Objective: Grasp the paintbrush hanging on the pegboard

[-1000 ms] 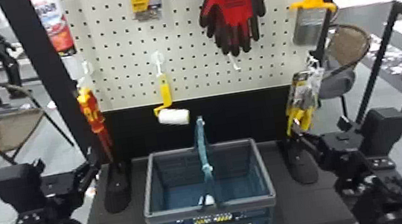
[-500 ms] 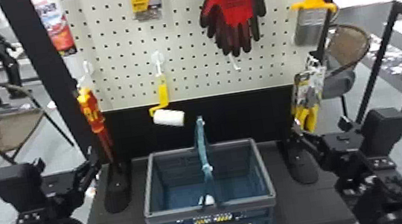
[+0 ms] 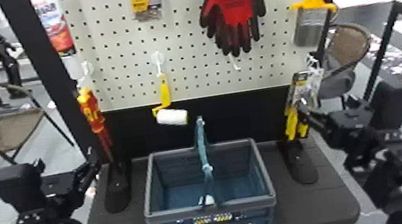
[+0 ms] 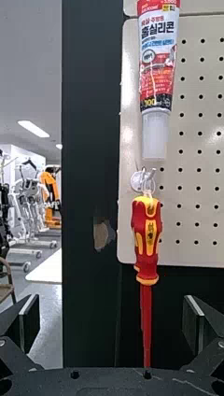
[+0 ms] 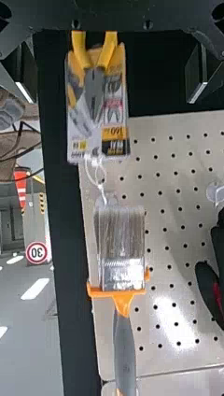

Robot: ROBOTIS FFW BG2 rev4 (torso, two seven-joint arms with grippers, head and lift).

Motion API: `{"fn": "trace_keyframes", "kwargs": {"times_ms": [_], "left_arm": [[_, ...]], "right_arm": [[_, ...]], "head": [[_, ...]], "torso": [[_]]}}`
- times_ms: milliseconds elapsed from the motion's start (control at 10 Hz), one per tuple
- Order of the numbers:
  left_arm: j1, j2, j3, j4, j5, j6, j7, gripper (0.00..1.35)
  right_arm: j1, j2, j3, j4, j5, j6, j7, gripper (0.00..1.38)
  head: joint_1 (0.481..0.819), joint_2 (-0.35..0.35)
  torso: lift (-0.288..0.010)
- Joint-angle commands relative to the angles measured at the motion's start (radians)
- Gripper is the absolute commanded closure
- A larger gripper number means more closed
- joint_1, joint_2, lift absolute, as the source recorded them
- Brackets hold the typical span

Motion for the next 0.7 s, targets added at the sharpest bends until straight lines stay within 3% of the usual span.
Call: {"fn": "trace_keyframes", "kwargs": {"times_ms": [0, 100, 300, 600], "left_arm": [[-0.002, -0.001, -0.001, 0.0, 0.0, 0.004, 0.0, 0.15], [-0.003, -0.001, -0.003, 0.002, 0.0, 0.005, 0.0, 0.15], [-0.005, -0.002, -0.001, 0.002, 0.001, 0.005, 0.0, 0.15], [-0.006, -0.005, -0.001, 0.002, 0.008, 0.01, 0.0, 0.15]], "right_arm": [[-0.05, -0.017, -0.027, -0.03, -0.005, 0.065, 0.023, 0.1], [-0.081, -0.018, -0.05, -0.039, 0.002, 0.09, 0.053, 0.1], [-0.151, -0.061, -0.106, -0.026, -0.047, 0.137, 0.149, 0.09], [-0.254, -0.074, -0.185, 0.011, -0.093, 0.197, 0.318, 0.07]], "head": [[0.549, 0.0], [0.549, 0.0], [0.549, 0.0], [0.549, 0.0]], "torso": [[-0.1], [-0.1], [-0.1], [-0.1]]}}
